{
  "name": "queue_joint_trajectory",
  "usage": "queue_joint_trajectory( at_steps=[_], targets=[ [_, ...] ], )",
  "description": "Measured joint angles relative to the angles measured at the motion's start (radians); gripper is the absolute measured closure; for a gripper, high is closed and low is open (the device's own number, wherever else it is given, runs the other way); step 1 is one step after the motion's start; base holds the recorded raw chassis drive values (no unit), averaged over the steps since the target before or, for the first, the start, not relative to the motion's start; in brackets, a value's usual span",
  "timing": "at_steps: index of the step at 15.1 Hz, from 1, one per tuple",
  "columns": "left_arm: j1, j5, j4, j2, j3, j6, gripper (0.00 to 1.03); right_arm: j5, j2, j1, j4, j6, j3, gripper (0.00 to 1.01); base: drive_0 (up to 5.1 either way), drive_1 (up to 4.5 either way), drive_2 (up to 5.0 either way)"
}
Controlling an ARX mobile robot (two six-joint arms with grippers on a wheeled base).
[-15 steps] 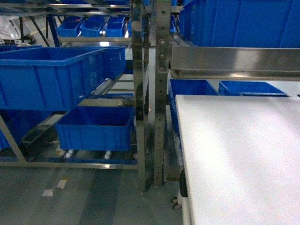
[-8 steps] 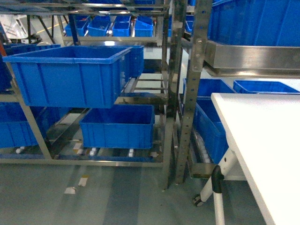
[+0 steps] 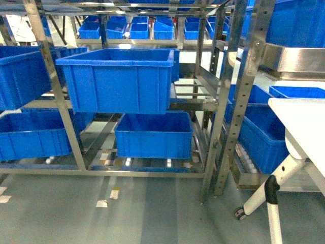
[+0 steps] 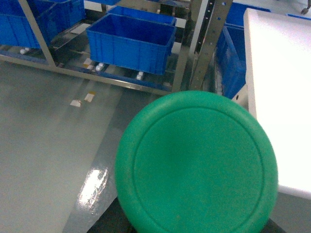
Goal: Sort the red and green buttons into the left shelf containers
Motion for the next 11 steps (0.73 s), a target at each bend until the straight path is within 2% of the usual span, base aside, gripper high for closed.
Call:
queue_joint_trajectory(
  at_steps=[9, 11],
  targets=[
    [0.007, -0.013, -0.002, -0.002, 0.000, 0.000, 0.77, -0.004, 0.000, 0.001, 0.000, 0.000, 0.000, 0.75, -4.9, 1.52, 3.2],
    [-0.002, 0.000, 0.004, -0.002, 0.000, 0.000, 0.77, -0.003, 0.000, 0.000, -0.001, 0.000, 0.000, 0.75, -4.9, 1.52, 3.2]
  ],
)
